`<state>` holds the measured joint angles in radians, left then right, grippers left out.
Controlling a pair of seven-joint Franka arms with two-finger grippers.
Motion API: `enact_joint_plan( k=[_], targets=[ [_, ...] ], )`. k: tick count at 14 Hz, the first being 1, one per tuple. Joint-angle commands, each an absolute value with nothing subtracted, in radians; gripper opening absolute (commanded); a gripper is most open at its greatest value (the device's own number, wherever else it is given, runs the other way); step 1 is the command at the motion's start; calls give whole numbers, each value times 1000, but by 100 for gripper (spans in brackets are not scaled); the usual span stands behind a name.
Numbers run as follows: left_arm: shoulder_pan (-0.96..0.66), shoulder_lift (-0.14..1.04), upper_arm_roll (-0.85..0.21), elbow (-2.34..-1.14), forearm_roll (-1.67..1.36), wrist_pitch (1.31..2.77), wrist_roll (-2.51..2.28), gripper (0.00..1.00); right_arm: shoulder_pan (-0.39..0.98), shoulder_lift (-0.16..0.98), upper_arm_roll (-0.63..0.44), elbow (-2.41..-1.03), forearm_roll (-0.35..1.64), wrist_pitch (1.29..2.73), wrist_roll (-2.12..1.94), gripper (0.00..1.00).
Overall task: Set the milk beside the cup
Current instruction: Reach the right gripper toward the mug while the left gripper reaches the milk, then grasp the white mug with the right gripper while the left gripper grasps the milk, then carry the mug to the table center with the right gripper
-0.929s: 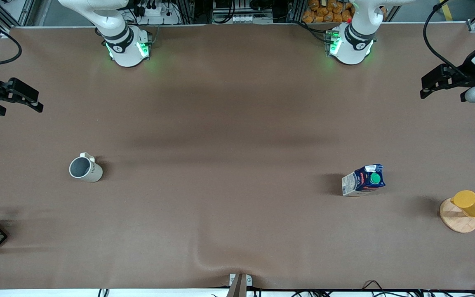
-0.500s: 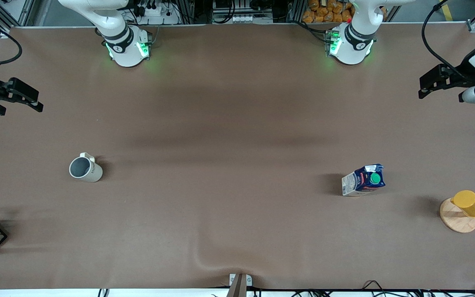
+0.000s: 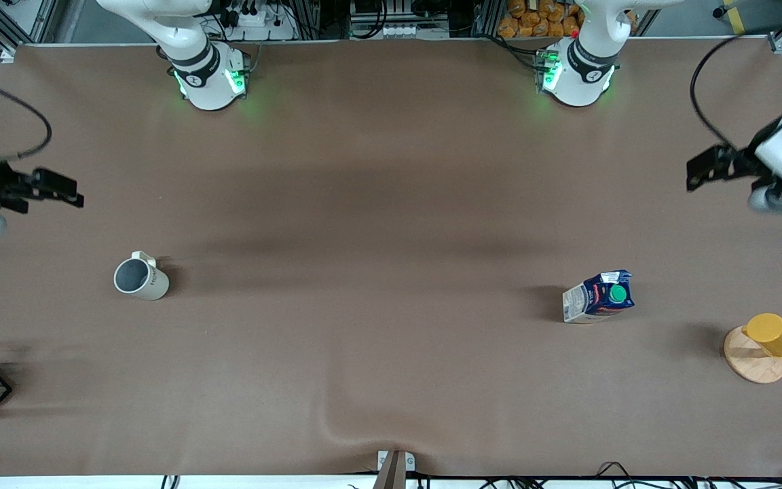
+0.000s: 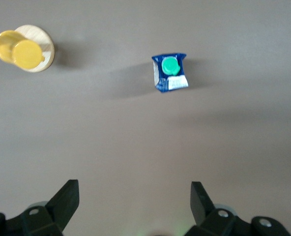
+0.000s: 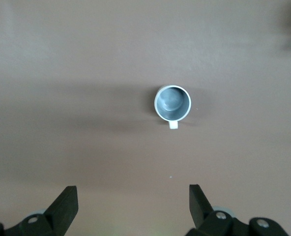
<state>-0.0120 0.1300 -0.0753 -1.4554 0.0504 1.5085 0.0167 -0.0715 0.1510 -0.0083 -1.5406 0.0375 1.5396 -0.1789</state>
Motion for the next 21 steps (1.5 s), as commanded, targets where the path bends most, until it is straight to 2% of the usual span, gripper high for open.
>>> enact_joint_plan(
  k=[1, 8, 11, 14, 15, 16, 17, 18, 19, 21],
  targets=[
    [-8, 254, -80, -1414, 35, 1583, -6, 100, -135, 254, 0, -1523, 34, 1593, -270, 100],
    [-40, 457, -84, -1425, 37, 1804, -29, 100, -176, 452, -2, -1587, -11, 1848, -287, 100],
    [-74, 505, -84, -1425, 38, 1836, -124, 100, -190, 508, -2, -1672, -9, 2029, -340, 100],
    [-75, 518, -84, -1445, 48, 1836, -126, 100, -209, 564, 0, -1695, -8, 2114, -386, 100],
    [-72, 525, -84, -1447, 51, 1836, -126, 100, -209, 583, 0, -1697, -9, 2118, -391, 89],
    [-69, 529, -83, -1445, 52, 1836, -124, 100, -207, 591, 0, -1709, -8, 2128, -409, 63],
    [-68, 529, -83, -1447, 52, 1838, -124, 100, -203, 589, 0, -1719, -8, 2135, -425, 32],
    [-67, 531, -83, -1447, 52, 1838, -126, 100, -198, 588, 2, -1720, -8, 2131, -425, 5],
    [-67, 540, -83, -1448, 52, 1838, -126, 100, -196, 584, 2, -1718, -8, 2126, -425, 0],
    [-74, 560, -81, -1466, 52, 1836, -127, 100, -164, 568, 6, -1709, -6, 2094, -405, 0]
  ],
)
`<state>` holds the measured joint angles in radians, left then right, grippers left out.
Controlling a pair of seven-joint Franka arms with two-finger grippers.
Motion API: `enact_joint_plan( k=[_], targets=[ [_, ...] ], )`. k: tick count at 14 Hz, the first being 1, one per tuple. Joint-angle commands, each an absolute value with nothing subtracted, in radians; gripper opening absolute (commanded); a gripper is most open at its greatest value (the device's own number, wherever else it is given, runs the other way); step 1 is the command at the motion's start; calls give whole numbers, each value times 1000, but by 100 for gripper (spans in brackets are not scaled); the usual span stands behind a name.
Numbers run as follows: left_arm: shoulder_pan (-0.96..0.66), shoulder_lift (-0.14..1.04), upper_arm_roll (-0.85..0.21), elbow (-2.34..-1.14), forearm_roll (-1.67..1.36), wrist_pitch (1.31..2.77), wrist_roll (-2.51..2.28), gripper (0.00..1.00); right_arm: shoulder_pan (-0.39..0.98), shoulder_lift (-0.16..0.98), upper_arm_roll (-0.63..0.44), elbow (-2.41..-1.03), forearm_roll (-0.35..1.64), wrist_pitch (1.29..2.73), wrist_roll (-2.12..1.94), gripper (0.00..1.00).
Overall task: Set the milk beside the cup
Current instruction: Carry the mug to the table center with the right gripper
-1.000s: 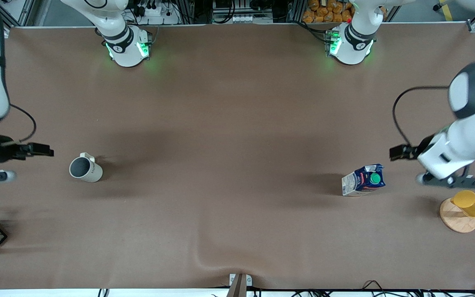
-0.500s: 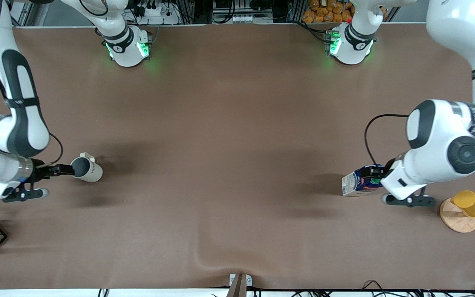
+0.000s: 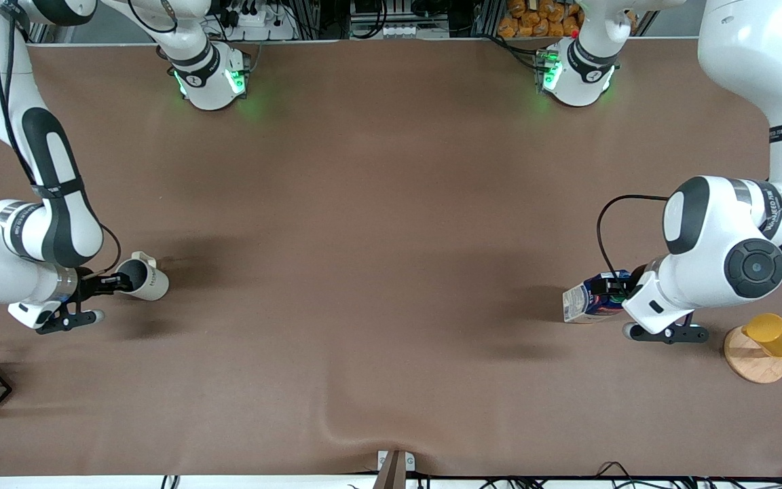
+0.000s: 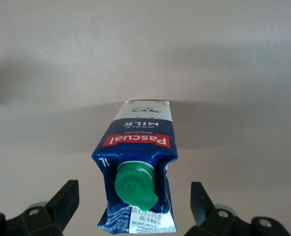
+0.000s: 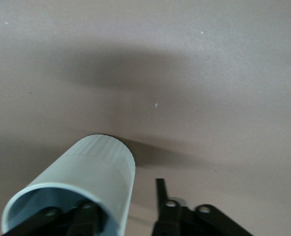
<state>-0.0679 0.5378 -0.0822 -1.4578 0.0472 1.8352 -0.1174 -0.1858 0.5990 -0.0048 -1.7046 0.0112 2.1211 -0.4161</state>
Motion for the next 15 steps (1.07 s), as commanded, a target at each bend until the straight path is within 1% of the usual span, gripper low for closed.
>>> enact_joint_plan(
  k=[1, 3, 4, 5, 6, 7, 9, 12, 15],
  targets=[
    [-74, 561, -81, -1480, 52, 1836, -127, 100, -144, 558, 5, -1691, -3, 2045, -370, 0],
    [-68, 561, -81, -1479, 54, 1859, -126, 100, -114, 552, 8, -1626, 3, 1917, -278, 0],
    [-67, 561, -81, -1479, 52, 1883, -127, 69, -85, 548, 8, -1590, 5, 1851, -225, 0],
    [-71, 561, -80, -1479, 52, 1887, -127, 36, -57, 537, 8, -1550, 5, 1789, -160, 0],
    [-68, 561, -81, -1479, 52, 1887, -129, 13, -16, 535, 8, -1513, 11, 1725, -81, 0],
    [-64, 560, -81, -1479, 52, 1885, -129, 0, 27, 532, 8, -1478, 35, 1679, -1, 0],
    [-64, 554, -81, -1477, 52, 1887, -133, 0, 106, 534, 8, -1444, 113, 1649, 162, 0],
    [-61, 538, -81, -1476, 52, 1884, -140, 0, 233, 541, 6, -1425, 182, 1663, 438, 0],
    [-58, 489, -83, -1482, 52, 1809, -155, 0, 366, 548, 8, -1404, 193, 1715, 688, 0]
  ],
)
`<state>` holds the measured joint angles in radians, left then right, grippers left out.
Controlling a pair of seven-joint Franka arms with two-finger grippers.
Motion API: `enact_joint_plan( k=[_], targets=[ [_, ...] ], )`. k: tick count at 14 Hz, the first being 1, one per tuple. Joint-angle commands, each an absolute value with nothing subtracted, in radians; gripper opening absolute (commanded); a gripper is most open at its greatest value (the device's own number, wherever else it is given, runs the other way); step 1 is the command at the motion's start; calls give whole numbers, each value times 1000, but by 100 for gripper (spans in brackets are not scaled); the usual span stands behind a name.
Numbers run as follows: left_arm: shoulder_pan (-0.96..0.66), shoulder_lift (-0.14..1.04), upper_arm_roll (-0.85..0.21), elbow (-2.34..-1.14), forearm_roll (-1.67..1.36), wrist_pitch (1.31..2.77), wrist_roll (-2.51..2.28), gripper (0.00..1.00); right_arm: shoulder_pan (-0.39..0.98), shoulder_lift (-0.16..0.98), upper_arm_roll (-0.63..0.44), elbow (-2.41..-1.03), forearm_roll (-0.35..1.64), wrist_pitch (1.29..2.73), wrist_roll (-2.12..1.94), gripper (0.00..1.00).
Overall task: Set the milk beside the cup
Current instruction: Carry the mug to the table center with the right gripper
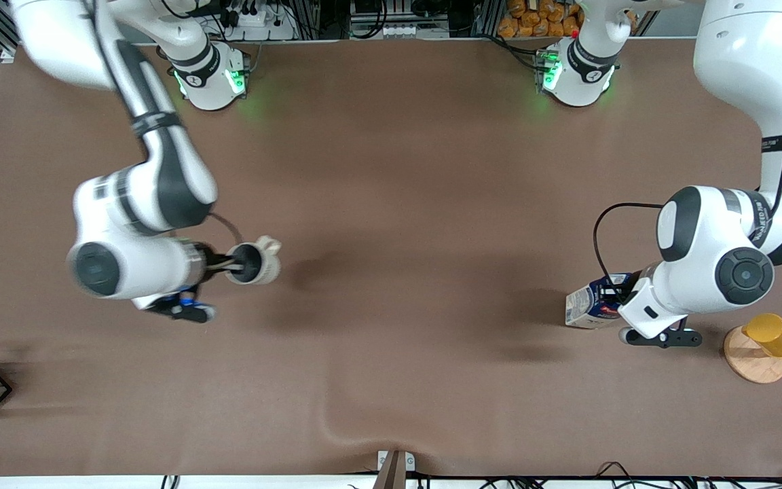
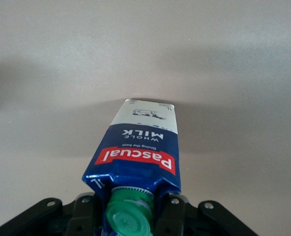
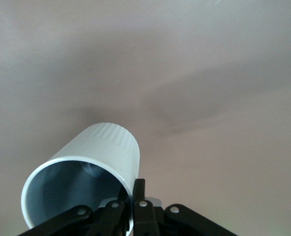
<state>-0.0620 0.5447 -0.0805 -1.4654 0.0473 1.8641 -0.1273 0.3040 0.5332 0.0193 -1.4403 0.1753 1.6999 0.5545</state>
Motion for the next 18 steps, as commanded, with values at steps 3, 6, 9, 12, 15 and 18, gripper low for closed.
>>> enact_joint_plan(
  k=[3, 6, 9, 12, 15, 18],
  targets=[
    [-64, 436, -84, -1480, 51, 1749, -156, 0, 492, 586, 6, -1405, 239, 1834, 871, 0],
    [-67, 416, -86, -1480, 43, 1735, -158, 0, 610, 656, 5, -1405, 232, 1981, 1058, 0],
    [-75, 420, -86, -1482, 41, 1735, -179, 0, 678, 709, 3, -1408, 233, 2101, 1113, 0],
    [-86, 422, -84, -1480, 41, 1736, -195, 0, 704, 733, 3, -1407, 227, 2144, 1183, 0],
    [-86, 423, -92, -1482, 40, 1736, -195, 0, 706, 738, 2, -1407, 221, 2152, 1184, 100],
    [-95, 422, -94, -1482, 38, 1735, -201, 0, 686, 694, -3, -1385, 219, 2090, 1174, 100]
  ],
)
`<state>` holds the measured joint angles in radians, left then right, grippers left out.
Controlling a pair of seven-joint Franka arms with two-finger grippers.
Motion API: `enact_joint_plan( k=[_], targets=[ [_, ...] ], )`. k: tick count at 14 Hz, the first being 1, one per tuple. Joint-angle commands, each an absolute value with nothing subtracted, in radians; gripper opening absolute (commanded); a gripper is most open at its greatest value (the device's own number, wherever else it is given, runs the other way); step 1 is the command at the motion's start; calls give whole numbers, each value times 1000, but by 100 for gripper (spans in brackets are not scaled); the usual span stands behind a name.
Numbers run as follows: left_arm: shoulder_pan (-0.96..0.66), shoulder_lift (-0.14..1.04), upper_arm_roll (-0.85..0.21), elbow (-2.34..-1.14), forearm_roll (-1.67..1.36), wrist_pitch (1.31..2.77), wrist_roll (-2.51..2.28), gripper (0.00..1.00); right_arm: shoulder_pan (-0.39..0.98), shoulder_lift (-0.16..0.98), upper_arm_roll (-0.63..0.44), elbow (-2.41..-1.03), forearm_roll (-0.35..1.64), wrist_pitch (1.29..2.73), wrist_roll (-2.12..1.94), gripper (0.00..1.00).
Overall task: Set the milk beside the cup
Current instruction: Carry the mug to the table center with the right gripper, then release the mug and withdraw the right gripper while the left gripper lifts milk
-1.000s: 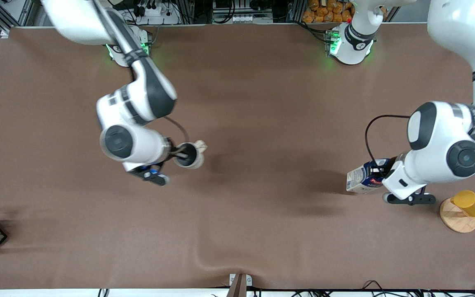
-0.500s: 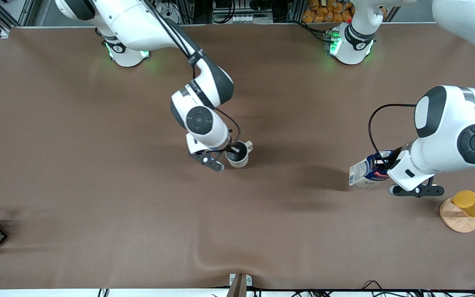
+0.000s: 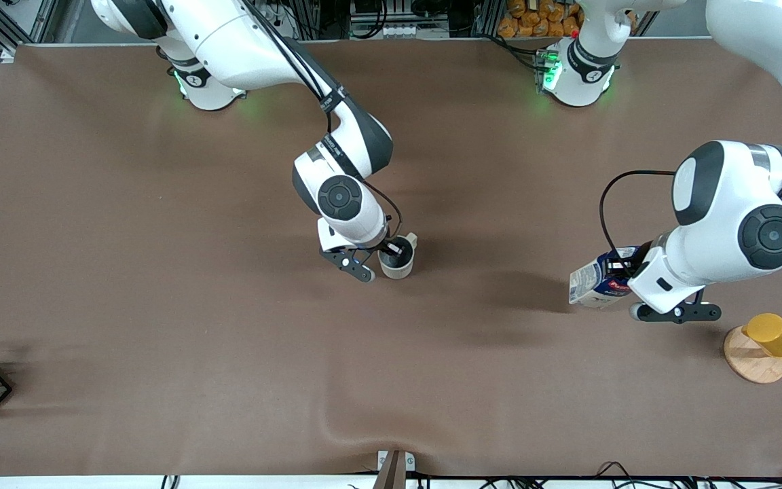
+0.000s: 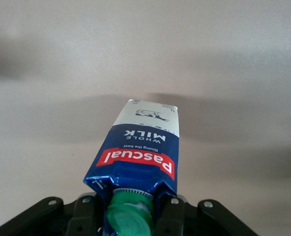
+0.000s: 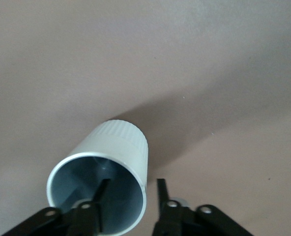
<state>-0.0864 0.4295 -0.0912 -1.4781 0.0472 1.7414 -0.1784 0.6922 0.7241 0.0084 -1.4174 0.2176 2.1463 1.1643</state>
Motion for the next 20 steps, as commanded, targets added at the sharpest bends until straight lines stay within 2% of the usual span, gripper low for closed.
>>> enact_joint_plan(
  k=[1, 4, 9, 11, 16, 18, 20],
  targets=[
    [-110, 416, -94, -1482, 38, 1723, -209, 0, 663, 683, -8, -1350, 219, 1992, 1166, 100],
    [-141, 399, -138, -1480, 38, 1680, -305, 0, 550, 664, -6, -1218, 222, 1728, 1055, 100],
    [-162, 397, -296, -1470, 41, 1675, -552, 0, 335, 560, -8, -1227, 142, 1585, 719, 100],
    [-222, 405, -346, -1460, 43, 1677, -702, 0, 249, 555, -8, -1230, 104, 1572, 518, 100],
    [-437, 439, -351, -1396, 43, 1687, -951, 0, 59, 555, -6, -1249, 104, 1565, 188, 100],
    [-501, 480, -350, -1336, 43, 1693, -997, 0, 8, 554, -6, -1272, 104, 1568, 94, 100],
    [-555, 506, -345, -1327, 44, 1753, -1038, 0, -5, 529, -8, -1287, 83, 1568, 80, 100]
  ],
)
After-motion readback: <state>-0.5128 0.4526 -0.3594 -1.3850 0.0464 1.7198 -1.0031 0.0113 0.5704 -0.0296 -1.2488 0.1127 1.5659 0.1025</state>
